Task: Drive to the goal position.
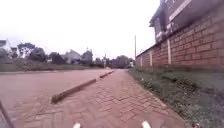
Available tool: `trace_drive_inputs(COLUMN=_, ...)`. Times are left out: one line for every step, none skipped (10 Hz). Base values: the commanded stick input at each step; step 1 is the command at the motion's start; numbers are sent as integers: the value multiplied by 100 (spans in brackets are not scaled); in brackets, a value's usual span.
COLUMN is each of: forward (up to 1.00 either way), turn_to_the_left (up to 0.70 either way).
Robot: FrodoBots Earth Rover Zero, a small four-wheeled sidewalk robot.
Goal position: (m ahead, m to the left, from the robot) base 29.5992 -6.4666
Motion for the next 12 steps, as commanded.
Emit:
trace_drive_inputs(forward=50, turn_to_the_left=0)
trace_drive_inputs(forward=50, turn_to_the_left=0)
trace_drive_inputs(forward=50, turn_to_the_left=0)
trace_drive_inputs(forward=50, turn_to_the_left=0)
trace_drive_inputs(forward=50, turn_to_the_left=0)
trace_drive_inputs(forward=50, turn_to_the_left=0)
trace_drive_inputs(forward=50, turn_to_the_left=0)
trace_drive_inputs(forward=50, turn_to_the_left=0)
trace_drive_inputs(forward=50, turn_to_the_left=0)
trace_drive_inputs(forward=50, turn_to_the_left=0)
trace_drive_inputs(forward=50, turn_to_the_left=0)
trace_drive_inputs(forward=50, turn_to_the_left=0)
